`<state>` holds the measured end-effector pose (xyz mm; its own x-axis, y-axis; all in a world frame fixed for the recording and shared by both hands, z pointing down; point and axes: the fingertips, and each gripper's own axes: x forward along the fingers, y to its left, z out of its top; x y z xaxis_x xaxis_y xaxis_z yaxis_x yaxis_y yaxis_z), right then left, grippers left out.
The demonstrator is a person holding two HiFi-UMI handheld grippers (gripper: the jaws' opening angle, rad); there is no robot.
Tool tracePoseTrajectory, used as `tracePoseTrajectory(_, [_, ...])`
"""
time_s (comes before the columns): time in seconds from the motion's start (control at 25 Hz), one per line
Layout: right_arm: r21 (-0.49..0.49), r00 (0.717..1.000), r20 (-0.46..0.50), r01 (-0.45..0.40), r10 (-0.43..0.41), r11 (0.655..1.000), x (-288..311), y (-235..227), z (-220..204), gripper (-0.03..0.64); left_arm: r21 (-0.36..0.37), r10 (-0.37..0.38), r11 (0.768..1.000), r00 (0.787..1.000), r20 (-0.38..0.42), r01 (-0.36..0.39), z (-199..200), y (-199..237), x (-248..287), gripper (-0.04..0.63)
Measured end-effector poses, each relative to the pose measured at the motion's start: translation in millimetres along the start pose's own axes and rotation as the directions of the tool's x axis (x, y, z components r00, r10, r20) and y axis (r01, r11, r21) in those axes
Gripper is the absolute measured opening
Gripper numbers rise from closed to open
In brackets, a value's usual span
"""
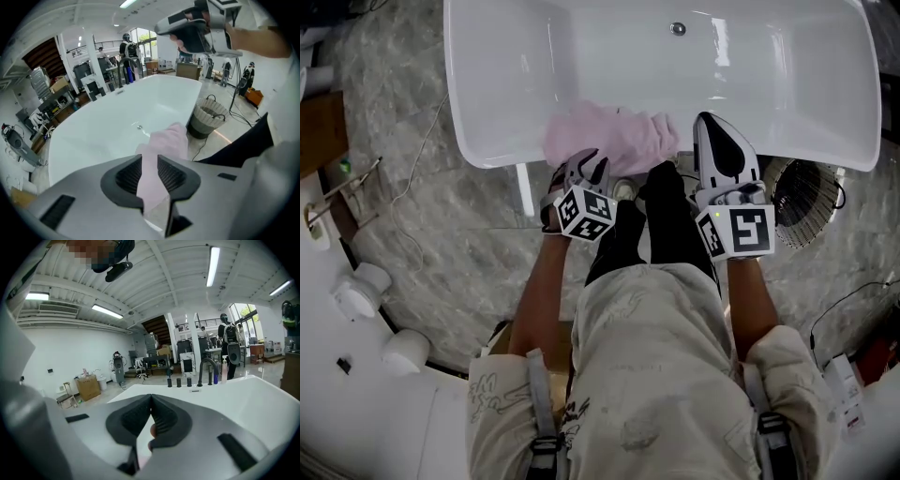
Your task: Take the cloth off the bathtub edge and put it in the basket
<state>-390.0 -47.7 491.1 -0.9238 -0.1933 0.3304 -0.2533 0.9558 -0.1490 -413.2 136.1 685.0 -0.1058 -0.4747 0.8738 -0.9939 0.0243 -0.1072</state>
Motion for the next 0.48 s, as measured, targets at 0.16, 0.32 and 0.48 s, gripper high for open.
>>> tracePoseTrajectory(0.16, [0.013,1.0,-0.014,-0.004,0.004,1.0,9,-15,-6,-0.011,0.063,-0.047,0.997,0.995,-0.092,0.053,-13,-11,26,0.14])
tracePoseTrajectory(0.32, [0.028,1.0,-0.028,0.004,-0.004,1.0,15,-34,-12,-0.012,0.107,-0.074,0.99,0.983,-0.169,0.093,-21,-19,46,0.186])
tracePoseTrajectory(0.48, [0.041,0.999,-0.04,0.013,-0.012,0.999,20,-52,-18,-0.012,0.146,-0.134,0.974,0.958,-0.252,0.175,-27,-30,66,0.235])
